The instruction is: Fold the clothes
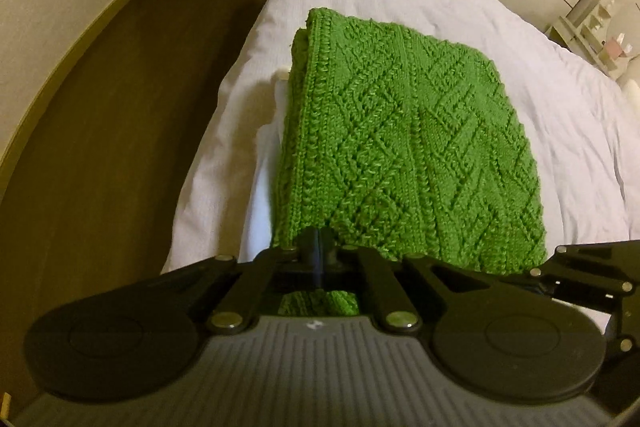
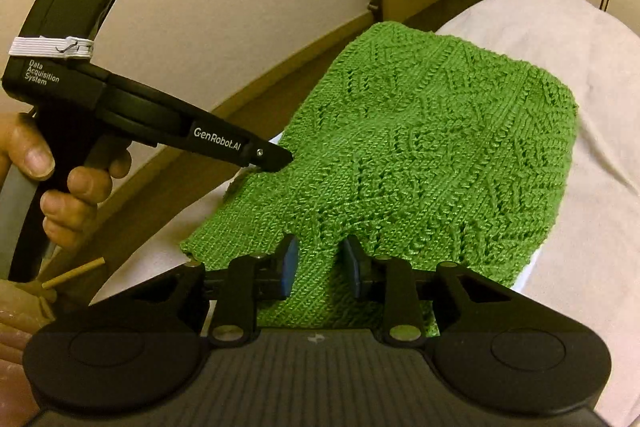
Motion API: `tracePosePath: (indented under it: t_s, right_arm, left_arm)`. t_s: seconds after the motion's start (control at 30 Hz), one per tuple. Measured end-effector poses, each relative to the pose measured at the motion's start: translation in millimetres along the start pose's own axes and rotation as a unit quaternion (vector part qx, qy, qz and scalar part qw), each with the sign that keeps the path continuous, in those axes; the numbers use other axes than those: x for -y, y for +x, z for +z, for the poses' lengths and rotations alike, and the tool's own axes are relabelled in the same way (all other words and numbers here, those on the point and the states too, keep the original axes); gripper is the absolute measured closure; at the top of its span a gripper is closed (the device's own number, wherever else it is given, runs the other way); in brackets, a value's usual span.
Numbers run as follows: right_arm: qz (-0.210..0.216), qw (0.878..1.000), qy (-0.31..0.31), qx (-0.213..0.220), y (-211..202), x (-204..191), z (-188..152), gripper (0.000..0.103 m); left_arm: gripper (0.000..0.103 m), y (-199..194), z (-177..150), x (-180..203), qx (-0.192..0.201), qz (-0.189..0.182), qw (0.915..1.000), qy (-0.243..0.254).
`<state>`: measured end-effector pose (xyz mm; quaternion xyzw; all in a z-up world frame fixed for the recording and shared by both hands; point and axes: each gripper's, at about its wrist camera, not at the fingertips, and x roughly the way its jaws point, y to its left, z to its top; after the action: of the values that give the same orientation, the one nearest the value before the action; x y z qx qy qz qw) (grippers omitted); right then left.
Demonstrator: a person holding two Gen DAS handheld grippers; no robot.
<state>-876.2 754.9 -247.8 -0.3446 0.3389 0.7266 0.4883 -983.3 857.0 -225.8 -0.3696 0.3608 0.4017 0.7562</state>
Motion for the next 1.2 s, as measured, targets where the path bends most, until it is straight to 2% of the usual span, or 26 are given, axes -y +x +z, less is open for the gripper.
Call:
tracePosePath:
  t_s: [0.13,0.2,0.3,0.33,0.4,0.43,0.5,0.57,0.63,0.7,0.77,0.83,0.97,1.2]
  right_arm:
    - [0.012,0.999,0.036,0.009,-18,11,1,0.069]
    - [0.015,0.998,0.060,0.017,-32,17,-1,0.057]
    - [-0.002,0.996,0.081,0.021,-53,24,-14,0.050]
    - [-0.008,0.995,0.093,0.019,-60,28,-17,0.047]
    - [-0.013,0.993,0.118,0.017,-74,35,-24,0.034]
    - [-0.015,0.991,0.130,0.017,-80,39,-27,0.033]
    - [-0.019,0.988,0.149,0.022,-95,44,-34,0.020]
    - [-0.022,0.986,0.162,0.028,-109,46,-38,0.014]
    - [-0.020,0.984,0.172,0.035,-123,46,-42,0.014]
    - [-0.022,0.982,0.182,0.037,-133,45,-46,0.014]
    - [-0.024,0.980,0.191,0.041,-143,43,-50,0.014]
    - [-0.024,0.979,0.198,0.046,-152,41,-55,0.014]
    - [-0.020,0.977,0.202,0.063,-177,38,-62,0.014]
    - [-0.015,0.979,0.184,0.088,-214,32,-80,0.014]
  left_arm:
    - [0.100,-10,0,5,0.008,-0.003,0.9998,-0.017]
    - [0.099,-20,0,7,0.014,-0.002,0.9995,-0.029]
    - [0.087,-40,1,12,0.019,0.024,0.9989,-0.034]
    - [0.087,-47,1,13,0.020,0.026,0.9988,-0.035]
    - [0.083,-63,-1,17,0.023,0.027,0.9986,-0.039]
    - [0.077,-72,-2,21,0.024,0.028,0.9985,-0.041]
    - [0.070,-91,-6,31,0.029,0.034,0.9981,-0.042]
    - [0.061,-105,-8,40,0.030,0.045,0.9979,-0.035]
    - [0.047,-119,-11,52,0.031,0.063,0.9970,-0.034]
    - [0.038,-133,-15,61,0.035,0.071,0.9963,-0.034]
    - [0.037,-146,-21,71,0.039,0.075,0.9959,-0.033]
    - [0.031,-157,-27,82,0.041,0.080,0.9955,-0.032]
    - [0.025,-180,-44,103,0.045,0.092,0.9943,-0.029]
    - [0.016,-212,-70,137,0.055,0.127,0.9895,-0.041]
